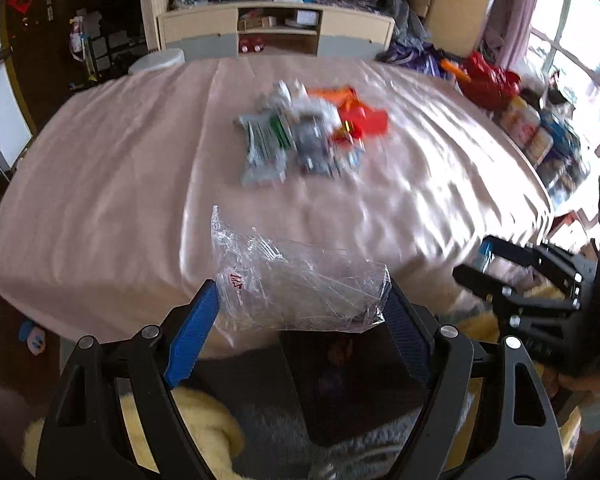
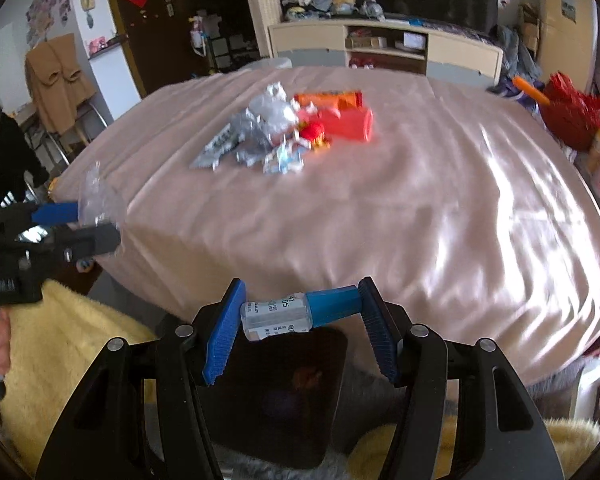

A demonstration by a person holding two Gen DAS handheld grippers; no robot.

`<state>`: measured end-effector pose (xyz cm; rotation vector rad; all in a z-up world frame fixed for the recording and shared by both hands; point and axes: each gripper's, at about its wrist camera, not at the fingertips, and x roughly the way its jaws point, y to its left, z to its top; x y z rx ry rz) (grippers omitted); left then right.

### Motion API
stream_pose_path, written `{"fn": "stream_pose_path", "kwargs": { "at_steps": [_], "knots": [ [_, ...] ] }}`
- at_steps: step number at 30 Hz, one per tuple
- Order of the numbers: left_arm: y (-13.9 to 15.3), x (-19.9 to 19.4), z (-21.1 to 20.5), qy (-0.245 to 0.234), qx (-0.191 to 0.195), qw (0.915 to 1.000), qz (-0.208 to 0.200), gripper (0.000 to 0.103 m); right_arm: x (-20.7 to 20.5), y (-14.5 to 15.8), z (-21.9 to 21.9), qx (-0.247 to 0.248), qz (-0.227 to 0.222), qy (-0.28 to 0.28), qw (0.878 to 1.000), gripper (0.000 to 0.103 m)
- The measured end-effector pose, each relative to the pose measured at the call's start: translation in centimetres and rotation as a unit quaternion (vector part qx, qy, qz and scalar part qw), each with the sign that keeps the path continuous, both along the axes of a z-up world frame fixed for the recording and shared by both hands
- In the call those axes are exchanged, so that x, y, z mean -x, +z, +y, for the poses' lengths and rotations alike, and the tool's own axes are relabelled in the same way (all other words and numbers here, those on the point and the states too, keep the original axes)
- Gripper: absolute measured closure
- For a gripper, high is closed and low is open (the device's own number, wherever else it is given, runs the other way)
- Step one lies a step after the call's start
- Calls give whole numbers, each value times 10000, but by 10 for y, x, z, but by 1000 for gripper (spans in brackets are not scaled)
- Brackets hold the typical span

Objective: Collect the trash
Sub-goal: 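Lower the bag and vial into the black bin and open both tools, then grasp the white-green packet with the left tool while the right tool grasps the silver foil strip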

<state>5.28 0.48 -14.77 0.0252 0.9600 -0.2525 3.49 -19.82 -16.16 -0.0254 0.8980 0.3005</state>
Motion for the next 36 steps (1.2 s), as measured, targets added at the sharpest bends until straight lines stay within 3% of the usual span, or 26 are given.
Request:
{"fn": "stream_pose_path", "kwargs": {
  "at_steps": [17,23,26,28,36],
  "knots": [
    [-104,56,-37,-535,-146,9916,1165,26,31,-62,-6,-383,1145,-278,9923,44],
    [-109,58,-40,-570,-179,9907,1221,24,28,-61,-3,-484,1179,-236,9916,43],
    [-108,53,-43,-515,-161,9910,1225,16,27,-61,-1,-523,1239,-158,9908,42],
    [-108,52,-43,-499,-168,9910,1232,12,26,-60,-1,-548,1242,-173,9906,27],
    [-100,45,-33,-416,-247,9917,1191,8,19,-47,-15,-610,1079,-445,9913,18]
  ]
}}
